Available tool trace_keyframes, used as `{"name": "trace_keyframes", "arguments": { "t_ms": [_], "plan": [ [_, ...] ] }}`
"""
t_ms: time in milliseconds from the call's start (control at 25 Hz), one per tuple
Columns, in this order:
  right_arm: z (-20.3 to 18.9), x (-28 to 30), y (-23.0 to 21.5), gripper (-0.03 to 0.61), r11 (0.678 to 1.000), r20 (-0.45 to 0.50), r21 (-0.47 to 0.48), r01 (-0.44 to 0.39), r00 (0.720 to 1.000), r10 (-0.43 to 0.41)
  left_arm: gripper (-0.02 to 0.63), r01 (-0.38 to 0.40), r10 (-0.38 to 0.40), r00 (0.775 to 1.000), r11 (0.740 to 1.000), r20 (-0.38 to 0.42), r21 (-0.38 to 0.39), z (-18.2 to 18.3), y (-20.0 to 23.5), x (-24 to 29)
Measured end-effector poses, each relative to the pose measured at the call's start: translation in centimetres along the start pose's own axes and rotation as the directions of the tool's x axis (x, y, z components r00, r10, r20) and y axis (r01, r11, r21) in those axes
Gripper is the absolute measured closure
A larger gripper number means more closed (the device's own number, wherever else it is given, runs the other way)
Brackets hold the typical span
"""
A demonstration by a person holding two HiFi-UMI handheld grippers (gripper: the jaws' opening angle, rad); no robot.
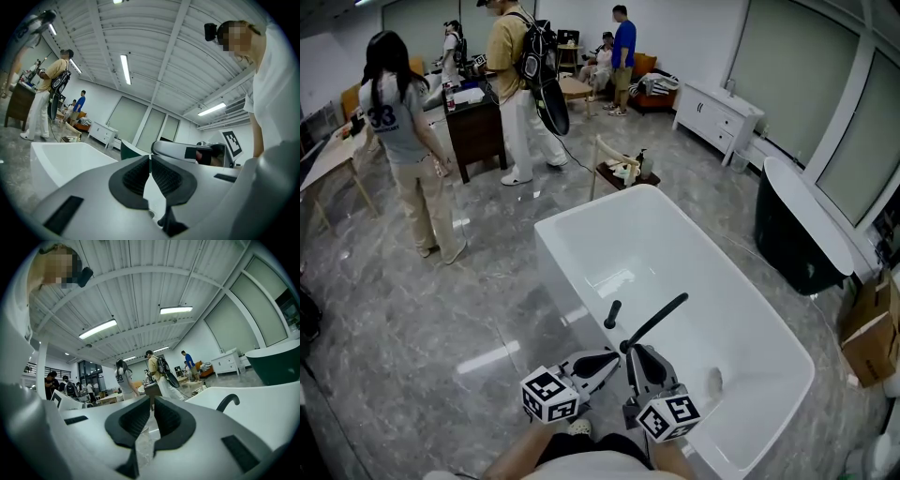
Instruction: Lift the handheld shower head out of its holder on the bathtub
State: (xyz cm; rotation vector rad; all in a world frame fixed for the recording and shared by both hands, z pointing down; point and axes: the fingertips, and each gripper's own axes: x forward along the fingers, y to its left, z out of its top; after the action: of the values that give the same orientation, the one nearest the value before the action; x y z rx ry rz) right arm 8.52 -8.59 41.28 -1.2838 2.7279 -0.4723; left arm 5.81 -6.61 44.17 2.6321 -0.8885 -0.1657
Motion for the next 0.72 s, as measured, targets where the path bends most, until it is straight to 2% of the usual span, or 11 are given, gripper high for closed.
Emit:
{"name": "trace_keyframes", "arguments": {
  "t_ms": [200,720],
  "plan": [
    [-0.6,-0.9,-0.3,0.558,0.999,-0.004,0.009,0.033,0.999,-0.033,0.594,0.012,-0.012,1.000,1.000,-0.004,0.020,-0.1,-0.3,-0.1],
    [-0.6,-1.4,-0.4,0.558,0.999,-0.007,-0.022,0.045,0.999,-0.045,0.594,-0.055,0.055,0.998,0.998,0.009,-0.002,-0.7,0.7,-1.8]
  ]
}}
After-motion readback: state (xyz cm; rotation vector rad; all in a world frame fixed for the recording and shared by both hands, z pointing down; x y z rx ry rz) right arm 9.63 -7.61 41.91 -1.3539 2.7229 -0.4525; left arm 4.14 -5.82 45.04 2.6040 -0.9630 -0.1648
